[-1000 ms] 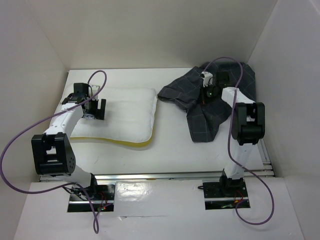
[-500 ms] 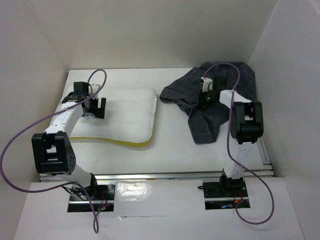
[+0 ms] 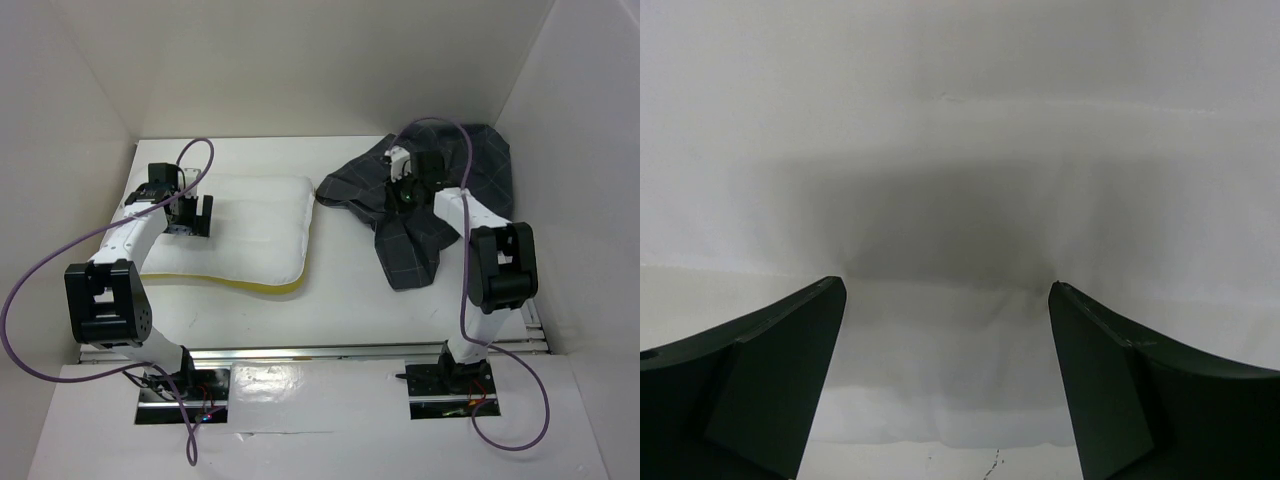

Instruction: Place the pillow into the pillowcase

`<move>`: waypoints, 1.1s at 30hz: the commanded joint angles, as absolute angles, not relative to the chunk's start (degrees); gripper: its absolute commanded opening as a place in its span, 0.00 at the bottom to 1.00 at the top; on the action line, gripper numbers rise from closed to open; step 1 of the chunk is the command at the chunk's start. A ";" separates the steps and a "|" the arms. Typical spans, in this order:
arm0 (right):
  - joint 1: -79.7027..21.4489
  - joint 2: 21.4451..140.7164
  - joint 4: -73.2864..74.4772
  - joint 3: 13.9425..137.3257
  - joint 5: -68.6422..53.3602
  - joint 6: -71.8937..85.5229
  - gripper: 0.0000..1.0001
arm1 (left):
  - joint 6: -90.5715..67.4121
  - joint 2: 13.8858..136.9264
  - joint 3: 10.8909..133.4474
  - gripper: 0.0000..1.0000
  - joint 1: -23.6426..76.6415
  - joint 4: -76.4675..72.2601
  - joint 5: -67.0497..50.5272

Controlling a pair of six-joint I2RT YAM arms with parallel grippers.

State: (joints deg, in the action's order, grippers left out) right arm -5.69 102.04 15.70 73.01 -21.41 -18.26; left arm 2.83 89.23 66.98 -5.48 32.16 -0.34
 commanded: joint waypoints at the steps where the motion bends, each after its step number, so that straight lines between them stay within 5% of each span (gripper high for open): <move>1: -10.54 97.91 13.10 69.62 -19.78 -23.90 0.26 | 2.72 89.56 69.08 0.97 -5.54 31.90 -1.32; 33: -14.77 101.60 6.16 63.98 -7.29 -29.44 0.26 | 2.72 90.09 69.61 0.97 -5.54 31.90 -0.79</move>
State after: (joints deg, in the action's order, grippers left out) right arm -14.17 101.54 9.37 64.84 -8.25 -27.88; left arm 2.83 89.60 67.18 -5.48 32.16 -0.34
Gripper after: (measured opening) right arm 0.263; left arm 0.970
